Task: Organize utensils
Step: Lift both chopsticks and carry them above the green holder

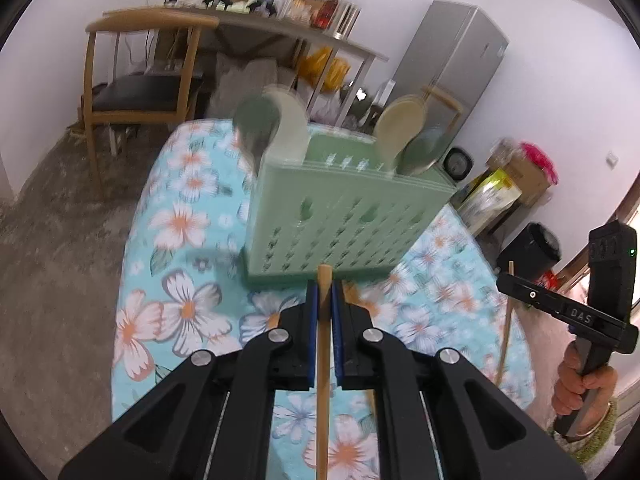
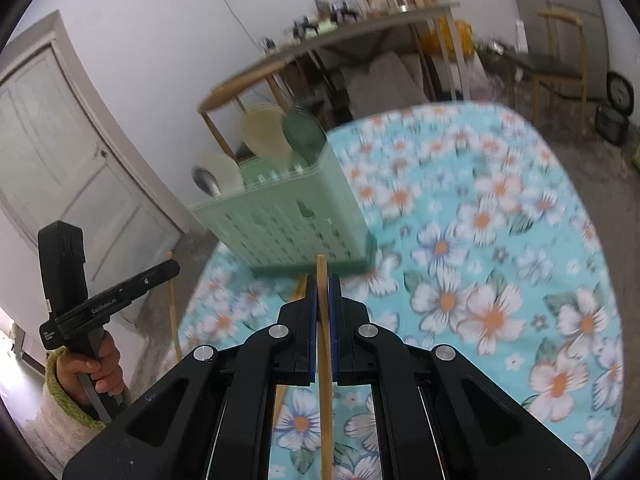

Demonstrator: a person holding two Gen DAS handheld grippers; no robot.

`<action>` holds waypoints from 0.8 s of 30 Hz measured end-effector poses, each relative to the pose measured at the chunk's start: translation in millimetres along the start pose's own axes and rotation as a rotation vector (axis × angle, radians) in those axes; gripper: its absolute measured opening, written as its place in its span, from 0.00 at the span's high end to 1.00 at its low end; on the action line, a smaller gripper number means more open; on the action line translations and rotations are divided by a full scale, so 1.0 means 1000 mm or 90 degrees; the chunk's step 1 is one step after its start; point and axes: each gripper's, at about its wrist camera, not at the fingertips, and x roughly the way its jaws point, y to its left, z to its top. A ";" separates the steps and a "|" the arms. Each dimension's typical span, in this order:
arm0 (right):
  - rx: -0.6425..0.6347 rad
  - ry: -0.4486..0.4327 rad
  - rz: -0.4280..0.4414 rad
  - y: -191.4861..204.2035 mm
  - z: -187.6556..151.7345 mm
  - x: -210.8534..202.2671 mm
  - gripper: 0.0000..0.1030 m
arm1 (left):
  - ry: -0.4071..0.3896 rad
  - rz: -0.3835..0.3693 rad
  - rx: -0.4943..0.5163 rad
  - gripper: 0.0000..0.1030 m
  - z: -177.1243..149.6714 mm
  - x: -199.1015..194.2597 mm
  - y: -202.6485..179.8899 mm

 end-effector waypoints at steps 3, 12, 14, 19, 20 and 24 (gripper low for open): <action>-0.013 -0.029 0.003 0.006 0.006 -0.018 0.97 | -0.021 -0.014 0.006 0.94 0.006 -0.020 -0.007; -0.040 -0.094 -0.002 0.018 0.008 -0.056 0.97 | -0.083 -0.029 0.024 0.94 0.015 -0.069 -0.019; -0.040 -0.103 -0.006 0.016 0.010 -0.059 0.97 | -0.107 -0.034 0.030 0.94 0.022 -0.080 -0.024; -0.032 -0.116 -0.009 0.011 0.012 -0.067 0.97 | -0.170 -0.051 0.044 0.94 0.043 -0.106 -0.039; -0.031 -0.116 -0.008 0.011 0.011 -0.069 0.97 | -0.181 -0.054 0.047 0.94 0.047 -0.109 -0.041; -0.029 -0.114 -0.010 0.009 0.011 -0.070 0.97 | -0.239 -0.067 0.062 0.94 0.071 -0.127 -0.054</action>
